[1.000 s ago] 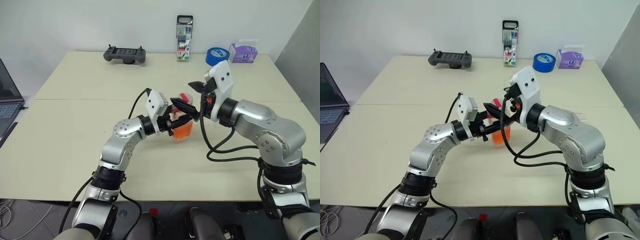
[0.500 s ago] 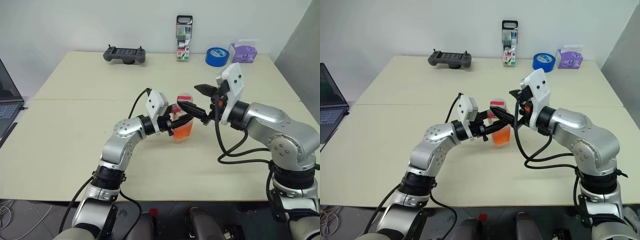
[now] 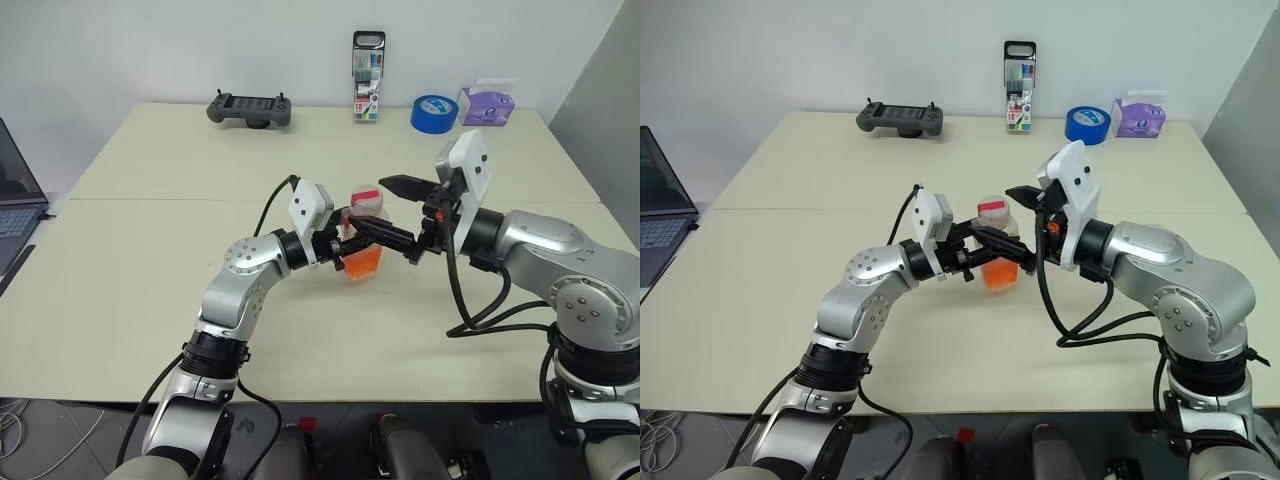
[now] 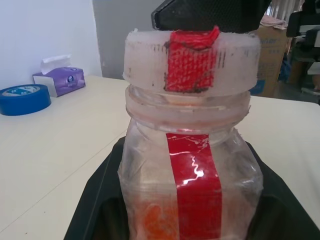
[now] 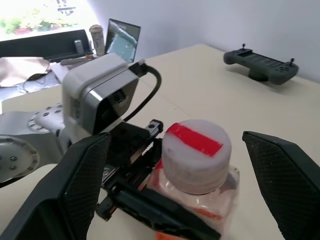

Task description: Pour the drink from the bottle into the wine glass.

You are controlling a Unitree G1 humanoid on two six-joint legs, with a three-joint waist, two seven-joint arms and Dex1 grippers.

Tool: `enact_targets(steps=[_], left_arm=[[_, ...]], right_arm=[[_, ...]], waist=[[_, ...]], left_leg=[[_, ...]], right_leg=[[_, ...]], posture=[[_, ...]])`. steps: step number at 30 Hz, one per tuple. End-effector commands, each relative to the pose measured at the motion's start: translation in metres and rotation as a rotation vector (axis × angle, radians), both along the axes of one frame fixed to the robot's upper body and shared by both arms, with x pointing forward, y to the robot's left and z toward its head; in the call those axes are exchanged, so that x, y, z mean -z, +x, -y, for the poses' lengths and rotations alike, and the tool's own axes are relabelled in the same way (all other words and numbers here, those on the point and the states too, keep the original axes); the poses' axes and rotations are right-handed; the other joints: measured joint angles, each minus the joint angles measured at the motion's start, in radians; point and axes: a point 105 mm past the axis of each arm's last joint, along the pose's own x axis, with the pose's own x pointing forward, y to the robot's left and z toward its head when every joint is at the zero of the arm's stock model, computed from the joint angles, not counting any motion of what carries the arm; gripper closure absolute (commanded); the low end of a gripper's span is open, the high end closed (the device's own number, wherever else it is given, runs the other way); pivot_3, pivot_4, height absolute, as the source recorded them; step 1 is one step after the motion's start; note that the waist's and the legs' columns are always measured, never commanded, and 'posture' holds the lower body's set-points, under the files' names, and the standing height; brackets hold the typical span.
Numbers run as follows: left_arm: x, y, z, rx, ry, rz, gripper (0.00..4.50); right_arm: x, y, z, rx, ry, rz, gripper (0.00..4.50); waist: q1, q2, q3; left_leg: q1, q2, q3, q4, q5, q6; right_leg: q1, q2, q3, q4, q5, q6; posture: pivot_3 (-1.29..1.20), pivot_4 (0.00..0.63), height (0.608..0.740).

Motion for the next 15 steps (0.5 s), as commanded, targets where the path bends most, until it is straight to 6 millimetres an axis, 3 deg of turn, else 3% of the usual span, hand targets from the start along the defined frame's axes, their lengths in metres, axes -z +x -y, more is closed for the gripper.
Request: enact_targets(steps=[1,9,12,15], left_arm=[[-0.0192,-0.0043,0.0023,0.019,-0.03,0.077,2.58],[-0.019,-0.0043,0.0026,0.02,-0.031,0.077,2.58],[-0.0187,-0.0043,0.0026,0.019,-0.032,0.076,2.58],[-0.0186,-0.0043,0.0024,0.017,-0.033,0.076,2.58]], right_arm=[[-0.0074,0.006,-0.0024,0.061,0.007,0.032,0.0],[-0.0002,0.0075,-0.0112,0.073,-0.001,0.004,0.0],[0.0002,0.0084,-0.0116,0.079,-0.005,0.003,0.62],[-0.0005,0.0089,-0.0117,0.08,-0.003,0.007,1.66]], waist=[[0.0,0.0,0.0],[0.001,0.0,0.0],[0.001,0.0,0.0],[0.0,0.0,0.0]], left_leg=[[0.0,0.0,0.0,0.0,0.0,0.0],[0.0,0.0,0.0,0.0,0.0,0.0],[0.0,0.0,-0.001,0.0,0.0,0.0],[0.0,0.0,-0.001,0.0,0.0,0.0]], right_leg=[[0.0,0.0,0.0,0.0,0.0,0.0],[0.0,0.0,0.0,0.0,0.0,0.0],[0.0,0.0,0.0,0.0,0.0,0.0],[0.0,0.0,0.0,0.0,0.0,0.0]], posture=[[0.0,0.15,0.74],[0.0,0.15,0.74],[0.0,0.15,0.74],[0.0,0.15,0.74]])
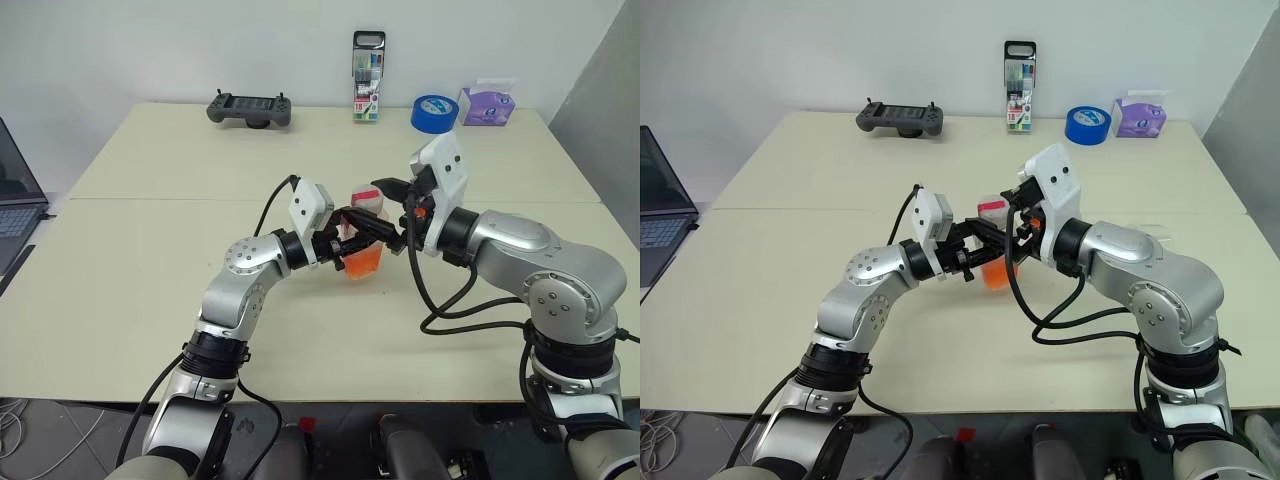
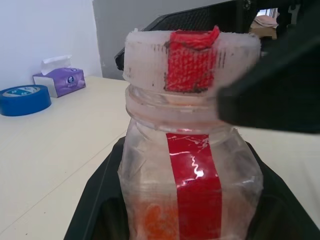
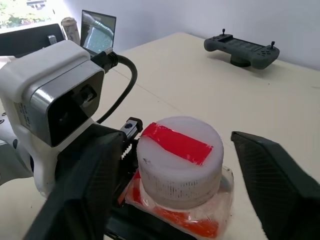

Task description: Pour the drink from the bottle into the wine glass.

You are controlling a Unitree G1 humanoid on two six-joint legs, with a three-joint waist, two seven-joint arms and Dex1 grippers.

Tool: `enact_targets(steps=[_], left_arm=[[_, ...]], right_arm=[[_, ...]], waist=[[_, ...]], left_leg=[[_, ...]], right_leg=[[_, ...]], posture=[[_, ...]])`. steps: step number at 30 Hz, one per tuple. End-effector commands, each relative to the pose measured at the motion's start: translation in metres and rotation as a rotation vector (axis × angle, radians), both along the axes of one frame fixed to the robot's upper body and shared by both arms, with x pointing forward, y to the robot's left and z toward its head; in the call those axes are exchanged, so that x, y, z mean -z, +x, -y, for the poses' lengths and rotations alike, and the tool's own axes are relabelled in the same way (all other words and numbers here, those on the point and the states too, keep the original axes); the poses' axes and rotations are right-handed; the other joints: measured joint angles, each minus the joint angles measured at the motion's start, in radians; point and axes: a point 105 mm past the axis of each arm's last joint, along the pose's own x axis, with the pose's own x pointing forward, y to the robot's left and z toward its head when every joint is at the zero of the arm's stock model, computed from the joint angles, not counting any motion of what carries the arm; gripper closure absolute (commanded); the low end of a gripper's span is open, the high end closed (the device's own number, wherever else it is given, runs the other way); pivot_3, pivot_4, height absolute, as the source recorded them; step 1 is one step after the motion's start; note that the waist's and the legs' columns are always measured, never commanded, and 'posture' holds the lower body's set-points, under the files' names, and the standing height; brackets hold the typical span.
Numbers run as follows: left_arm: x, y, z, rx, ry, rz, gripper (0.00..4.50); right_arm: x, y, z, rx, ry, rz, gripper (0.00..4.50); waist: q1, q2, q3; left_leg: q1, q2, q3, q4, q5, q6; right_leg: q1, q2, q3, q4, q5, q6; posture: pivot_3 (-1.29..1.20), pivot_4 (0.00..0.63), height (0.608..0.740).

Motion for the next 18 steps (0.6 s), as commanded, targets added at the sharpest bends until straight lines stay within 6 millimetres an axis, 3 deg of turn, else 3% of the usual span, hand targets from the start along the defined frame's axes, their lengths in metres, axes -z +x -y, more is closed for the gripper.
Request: enact_targets(steps=[1,3,8,18], left_arm=[[-0.018,-0.004,0.002,0.016,-0.032,0.074,2.58],[-0.018,-0.004,0.002,0.014,-0.032,0.074,2.58],[-0.018,-0.004,0.001,0.012,-0.032,0.073,2.58],[-0.018,-0.005,0.002,0.019,-0.027,0.072,2.6]], right_arm=[[-0.012,-0.004,-0.002,-0.006,0.014,0.055,1.96],[-0.015,-0.005,-0.002,-0.013,0.026,0.059,2.64],[-0.023,-0.01,-0.001,-0.055,0.057,0.08,2.65],[-0.046,-0.038,0.001,-0.271,0.061,0.192,2.65]], waist=[[0.0,0.0,0.0],[0.0,0.0,0.0],[0.0,0.0,0.0],[0.0,0.0,0.0]], left_leg=[[0.0,0.0,0.0,0.0,0.0,0.0],[0.0,0.0,0.0,0.0,0.0,0.0],[0.0,0.0,0.0,0.0,0.0,0.0],[0.0,0.0,0.001,0.0,0.0,0.0]], right_leg=[[0.0,0.0,0.0,0.0,0.0,0.0],[0.0,0.0,0.0,0.0,0.0,0.0],[0.0,0.0,0.0,0.0,0.0,0.0],[0.0,0.0,0.0,0.0,0.0,0.0]], posture=[[0.0,0.15,0.74],[0.0,0.15,0.74],[0.0,0.15,0.74],[0.0,0.15,0.74]])
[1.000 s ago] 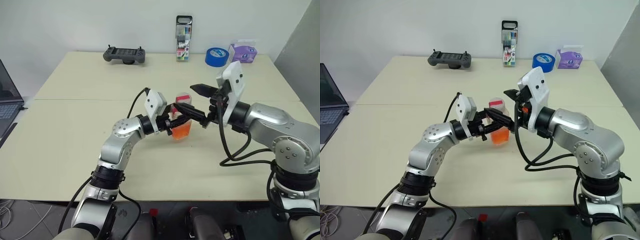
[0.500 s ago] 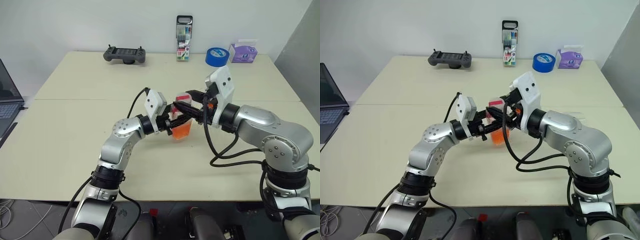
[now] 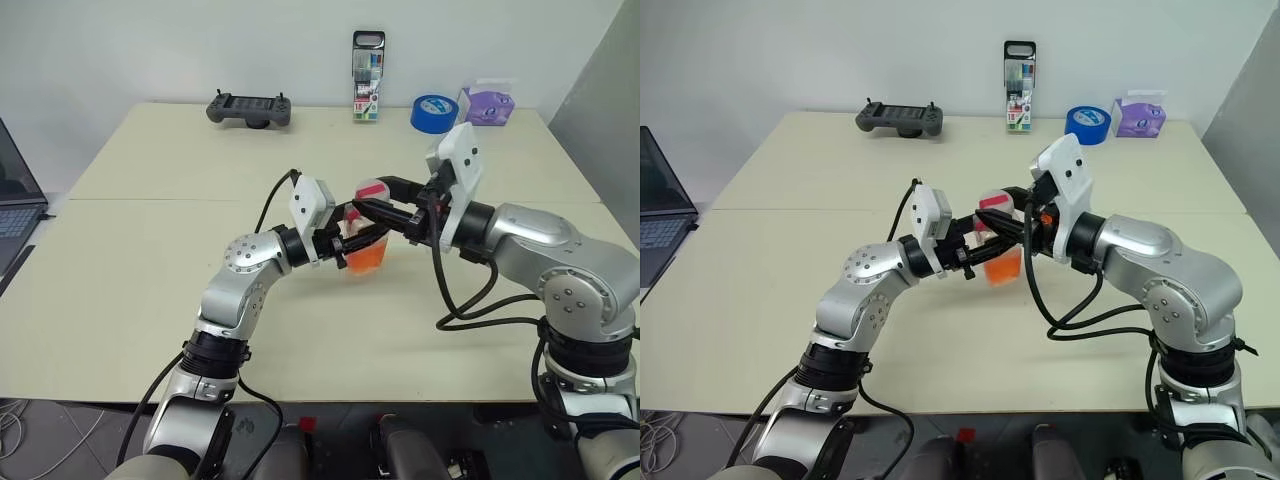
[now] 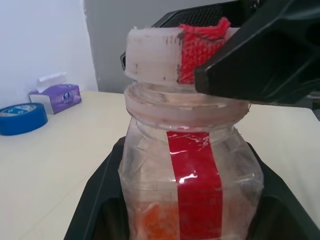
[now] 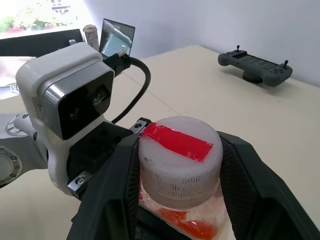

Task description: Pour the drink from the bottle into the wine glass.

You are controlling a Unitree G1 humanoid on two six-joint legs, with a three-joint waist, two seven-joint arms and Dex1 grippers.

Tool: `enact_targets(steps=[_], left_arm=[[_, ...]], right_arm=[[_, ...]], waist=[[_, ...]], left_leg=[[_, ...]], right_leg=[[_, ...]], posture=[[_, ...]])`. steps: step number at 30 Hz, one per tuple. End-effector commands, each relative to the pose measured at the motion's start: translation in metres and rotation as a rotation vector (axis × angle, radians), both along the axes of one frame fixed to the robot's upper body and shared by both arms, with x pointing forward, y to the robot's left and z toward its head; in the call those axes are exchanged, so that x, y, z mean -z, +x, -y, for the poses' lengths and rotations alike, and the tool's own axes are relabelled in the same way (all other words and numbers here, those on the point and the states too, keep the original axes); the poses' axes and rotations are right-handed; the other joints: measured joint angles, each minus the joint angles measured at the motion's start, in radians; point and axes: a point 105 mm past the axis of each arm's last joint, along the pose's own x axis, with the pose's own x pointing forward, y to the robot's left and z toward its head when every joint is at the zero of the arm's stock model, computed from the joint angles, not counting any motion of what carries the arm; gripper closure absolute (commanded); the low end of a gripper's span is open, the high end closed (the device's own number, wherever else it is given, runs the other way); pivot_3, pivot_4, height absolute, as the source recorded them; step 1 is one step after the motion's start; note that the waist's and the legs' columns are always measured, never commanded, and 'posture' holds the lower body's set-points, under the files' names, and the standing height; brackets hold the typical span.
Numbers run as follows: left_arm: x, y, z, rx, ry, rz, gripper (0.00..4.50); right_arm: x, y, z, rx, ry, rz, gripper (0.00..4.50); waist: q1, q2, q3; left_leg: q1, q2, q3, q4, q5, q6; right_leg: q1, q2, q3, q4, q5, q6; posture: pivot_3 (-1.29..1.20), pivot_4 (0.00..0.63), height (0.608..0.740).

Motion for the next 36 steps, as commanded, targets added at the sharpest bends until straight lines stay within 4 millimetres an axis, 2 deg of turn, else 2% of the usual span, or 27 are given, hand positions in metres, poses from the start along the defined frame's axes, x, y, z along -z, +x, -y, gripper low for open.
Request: enact_targets(steps=[1,5,9,15,19,24,30,32,34,36], left_arm=[[-0.005,0.003,-0.003,-0.013,-0.012,0.011,2.6],[-0.005,0.002,0.0,-0.002,-0.011,0.007,2.61],[-0.005,0.001,0.003,0.01,-0.011,0.005,2.61],[-0.005,0.001,0.004,0.018,-0.007,0.0,2.61],[-0.004,0.0,0.005,0.023,-0.005,-0.002,2.61],[-0.005,0.001,0.005,0.02,-0.006,-0.002,2.63],[-0.003,0.0,0.003,0.015,-0.007,-0.006,2.63],[-0.003,0.0,0.003,0.014,-0.006,-0.004,2.63],[-0.005,0.001,0.001,0.005,-0.009,0.001,2.63],[-0.006,0.002,-0.001,-0.004,-0.012,0.008,2.63]], right_arm=[[-0.032,-0.027,-0.006,-0.158,0.065,0.132,2.65],[-0.024,-0.03,-0.001,-0.209,-0.003,0.114,2.65],[-0.029,-0.012,0.01,-0.174,-0.011,0.133,2.65],[-0.029,-0.017,0.017,-0.252,-0.055,0.134,2.65],[-0.042,-0.013,0.023,-0.254,0.014,0.149,2.65],[-0.061,0.002,0.024,-0.159,0.165,0.147,2.7],[-0.055,-0.005,0.019,-0.154,0.199,0.093,2.79],[-0.053,-0.004,0.023,-0.105,0.208,0.095,2.79],[-0.052,0.003,0.038,0.023,0.219,0.113,2.79],[-0.037,0.013,0.057,0.193,0.153,0.115,2.79]], waist=[[0.0,0.0,0.0],[0.001,0.0,0.0],[0.0,0.0,0.0],[0.002,0.0,0.0],[0.001,0.0,0.0],[0.0,0.001,0.0],[0.002,0.001,0.0],[0.003,0.001,0.0],[0.003,0.001,0.0],[0.004,0.001,0.0]], left_leg=[[0.0,0.0,0.0,0.0,0.0,0.0],[0.0,0.0,0.0,0.0,0.0,0.0],[0.001,0.0,0.002,0.0,0.0,0.0],[0.0,0.0,0.001,0.0,0.0,0.0],[0.001,0.0,0.002,0.0,0.0,0.0],[0.001,0.001,0.002,0.0,0.0,0.0],[-0.001,0.001,-0.001,0.0,0.0,0.0],[-0.001,0.0,-0.001,0.0,0.0,0.0],[-0.001,0.0,-0.001,0.0,0.0,0.0],[-0.001,0.0,-0.001,0.001,0.0,0.0]], right_leg=[[0.0,0.0,0.0,0.0,0.0,0.0],[0.0,0.002,0.0,0.0,0.0,0.0],[0.0,0.002,0.0,0.0,0.0,0.0],[0.0,0.003,0.0,0.0,0.0,0.0],[0.0,0.003,0.0,0.0,0.0,0.0],[0.0,0.003,0.001,0.001,0.0,0.0],[0.0,0.002,0.001,-0.001,0.0,0.0],[0.0,-0.001,0.001,-0.001,0.0,0.0],[0.0,-0.002,0.001,0.0,0.0,0.0],[0.0,-0.002,0.001,0.0,0.0,0.0]], posture=[[0.0,0.15,0.74],[0.0,0.15,0.74],[0.0,0.15,0.74],[0.0,0.15,0.74],[0.0,0.15,0.74],[0.0,0.15,0.74],[0.0,0.15,0.74],[0.0,0.15,0.74],[0.0,0.15,0.74],[0.0,0.15,0.74]])
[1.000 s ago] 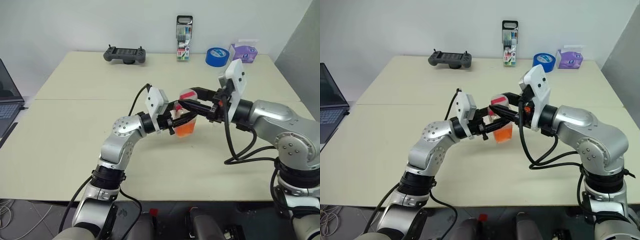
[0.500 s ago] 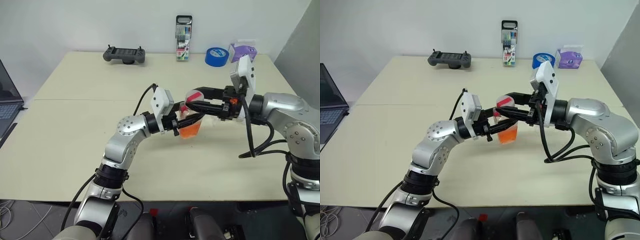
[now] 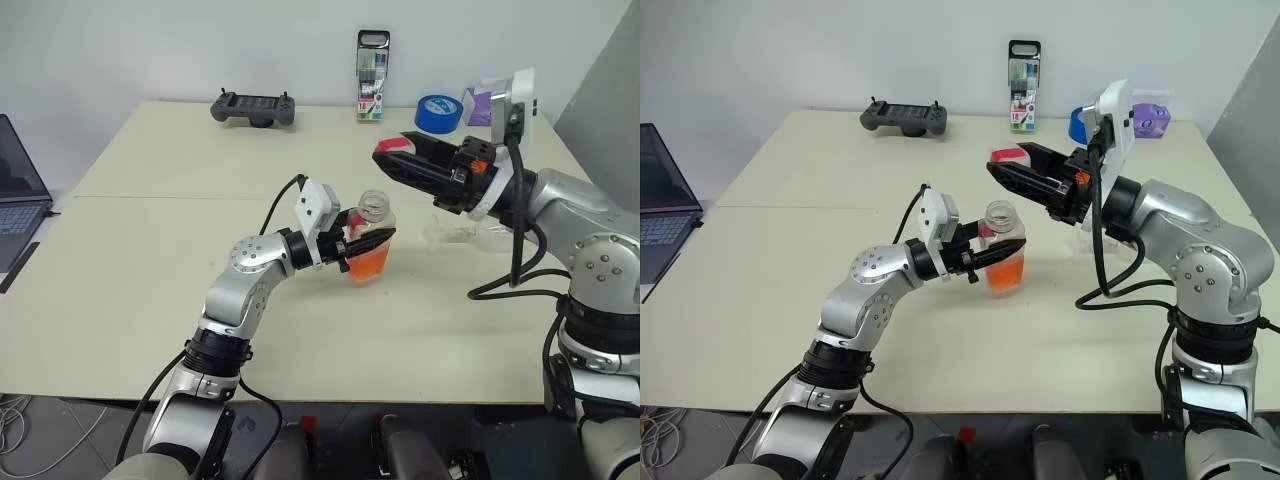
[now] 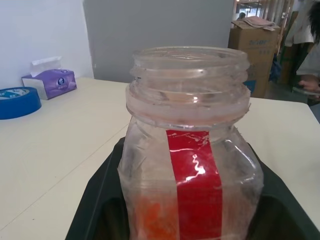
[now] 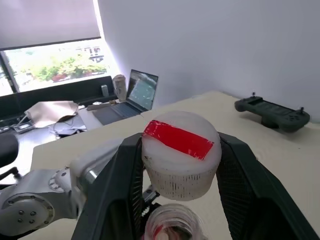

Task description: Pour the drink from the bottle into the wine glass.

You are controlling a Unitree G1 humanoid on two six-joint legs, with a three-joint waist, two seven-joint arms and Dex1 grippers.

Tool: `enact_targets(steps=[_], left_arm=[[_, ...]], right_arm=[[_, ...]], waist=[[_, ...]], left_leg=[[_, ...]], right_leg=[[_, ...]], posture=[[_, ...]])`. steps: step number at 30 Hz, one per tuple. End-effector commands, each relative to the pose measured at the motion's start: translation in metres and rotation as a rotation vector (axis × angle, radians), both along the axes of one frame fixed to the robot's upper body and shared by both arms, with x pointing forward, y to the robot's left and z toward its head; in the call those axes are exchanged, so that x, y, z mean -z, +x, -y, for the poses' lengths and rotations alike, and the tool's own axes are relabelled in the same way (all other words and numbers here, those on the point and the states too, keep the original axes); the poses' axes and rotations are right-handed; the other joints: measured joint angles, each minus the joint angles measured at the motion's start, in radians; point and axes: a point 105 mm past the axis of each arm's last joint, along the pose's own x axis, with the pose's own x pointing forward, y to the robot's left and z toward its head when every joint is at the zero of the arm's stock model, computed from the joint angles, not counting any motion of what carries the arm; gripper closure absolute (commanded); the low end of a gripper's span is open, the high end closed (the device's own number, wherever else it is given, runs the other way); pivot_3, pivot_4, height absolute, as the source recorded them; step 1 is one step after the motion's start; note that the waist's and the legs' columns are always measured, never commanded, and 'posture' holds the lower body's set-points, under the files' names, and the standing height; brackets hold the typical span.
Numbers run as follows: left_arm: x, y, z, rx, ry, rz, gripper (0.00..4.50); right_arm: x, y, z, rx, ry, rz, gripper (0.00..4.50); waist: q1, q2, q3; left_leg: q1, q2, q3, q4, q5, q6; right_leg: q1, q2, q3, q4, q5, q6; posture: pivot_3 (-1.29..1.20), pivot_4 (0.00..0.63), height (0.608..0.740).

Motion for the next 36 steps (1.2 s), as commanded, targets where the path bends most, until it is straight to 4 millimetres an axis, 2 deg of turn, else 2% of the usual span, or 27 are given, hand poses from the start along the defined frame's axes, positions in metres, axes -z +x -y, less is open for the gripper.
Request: enact_targets(steps=[1,5,7,8,11,13,15,16,20,23,24,25,29,33,35,36], left_arm=[[-0.018,-0.002,-0.005,-0.009,-0.034,0.071,2.63],[-0.019,-0.002,-0.004,-0.003,-0.04,0.073,2.63],[-0.021,-0.001,-0.002,0.006,-0.044,0.077,2.63],[-0.022,-0.001,-0.002,0.009,-0.046,0.078,2.63],[-0.025,0.001,0.0,0.015,-0.049,0.087,2.63],[-0.027,0.002,0.001,0.019,-0.049,0.092,2.63],[-0.028,0.003,0.002,0.022,-0.049,0.094,2.63],[-0.028,0.003,0.002,0.024,-0.048,0.095,2.63],[-0.029,0.004,0.001,0.025,-0.044,0.098,2.63],[-0.028,0.006,-0.002,0.012,-0.039,0.1,2.63],[-0.028,0.007,-0.003,0.007,-0.039,0.1,2.63],[-0.028,0.008,-0.003,0.002,-0.039,0.101,2.63],[-0.028,0.012,-0.007,-0.017,-0.037,0.101,2.63],[-0.028,0.016,-0.012,-0.041,-0.03,0.104,2.63],[-0.028,0.019,-0.015,-0.054,-0.03,0.104,2.63],[-0.028,0.02,-0.016,-0.059,-0.03,0.104,2.63]], right_arm=[[0.011,0.009,0.036,0.284,-0.066,0.036,2.79],[0.052,0.015,0.085,0.623,0.096,-0.104,2.79],[0.091,0.005,0.109,0.823,0.073,-0.151,2.79],[0.103,0.0,0.116,0.884,0.066,-0.165,2.79],[0.141,-0.014,0.118,0.926,0.061,-0.271,2.79],[0.176,-0.017,0.123,0.971,0.002,-0.359,2.79],[0.193,-0.017,0.129,1.01,-0.03,-0.386,2.79],[0.198,-0.015,0.132,1.023,-0.039,-0.404,2.44],[0.203,-0.007,0.14,1.063,-0.078,-0.396,1.08],[0.199,-0.004,0.169,1.221,-0.129,-0.367,0.02],[0.198,-0.005,0.176,1.257,-0.161,-0.368,0.0],[0.196,-0.005,0.174,1.236,-0.166,-0.364,0.0],[0.191,-0.007,0.152,1.097,-0.222,-0.374,0.0],[0.174,-0.006,0.158,1.115,-0.347,-0.294,0.0],[0.166,-0.002,0.162,1.145,-0.298,-0.294,0.0],[0.171,-0.001,0.165,1.154,-0.303,-0.325,0.0]], waist=[[0.002,0.0,0.0],[0.002,-0.001,0.0],[0.003,0.0,-0.001],[0.004,0.0,-0.001],[0.0,0.0,-0.001],[-0.005,0.0,-0.001],[-0.005,0.0,-0.001],[-0.005,0.0,-0.001],[-0.004,0.0,-0.001],[-0.003,0.0,-0.001],[-0.002,0.0,-0.001],[-0.001,0.0,-0.001],[-0.001,0.0,-0.001],[-0.001,0.0,-0.001],[-0.001,0.0,-0.001],[-0.002,0.0,-0.001]], left_leg=[[0.0,0.0,0.0,0.0,0.0,0.0],[0.0,0.0,0.0,0.0,0.0,0.0],[0.0,0.001,0.001,-0.001,0.0,0.0],[0.0,0.001,0.001,-0.001,0.0,0.0],[0.001,0.0,0.001,-0.001,0.0,0.0],[0.004,0.0,0.005,-0.001,0.0,0.0],[0.006,0.001,0.007,-0.001,0.0,0.0],[0.007,0.001,0.007,-0.001,0.0,0.0],[0.009,0.001,0.009,-0.002,0.0,0.0],[0.009,0.001,0.009,-0.002,0.0,0.0],[0.009,0.001,0.009,-0.002,0.0,0.0],[0.009,0.001,0.009,-0.002,0.0,0.0],[0.009,0.001,0.009,-0.002,0.0,0.0],[0.009,0.001,0.009,-0.002,0.0,0.0],[0.009,0.001,0.009,-0.002,0.0,0.0],[0.009,0.001,0.009,-0.002,0.0,0.0]], right_leg=[[0.0,0.0,0.0,0.0,0.0,0.0],[0.0,0.0,0.001,0.0,0.0,0.0],[0.0,0.0,0.001,0.001,0.0,0.0],[0.0,0.0,0.0,0.0,0.0,0.0],[0.0,0.001,0.001,0.001,0.0,0.0],[0.0,0.003,0.002,0.001,0.0,0.001],[0.002,0.006,0.004,0.0,0.0,0.001],[0.003,0.006,0.004,0.0,0.0,0.001],[0.005,0.007,0.004,0.0,0.0,0.001],[0.005,0.007,0.004,0.0,0.0,0.001],[0.005,0.007,0.004,0.0,0.0,0.001],[0.005,0.007,0.004,0.0,0.0,0.001],[0.005,0.007,0.004,0.0,0.0,0.001],[0.006,0.007,0.003,0.0,0.0,0.001],[0.006,0.007,0.003,0.0,0.0,0.001],[0.006,0.007,0.003,0.0,0.0,0.001]], posture=[[0.0,0.15,0.74],[0.0,0.15,0.74],[0.0,0.15,0.74],[0.0,0.15,0.74],[0.0,0.15,0.74],[0.0,0.15,0.74],[0.0,0.15,0.74],[0.0,0.15,0.74],[0.0,0.15,0.74],[0.0,0.15,0.74],[0.0,0.15,0.74],[0.0,0.15,0.74],[0.0,0.15,0.74],[0.0,0.15,0.74],[0.0,0.15,0.74],[0.0,0.15,0.74]])
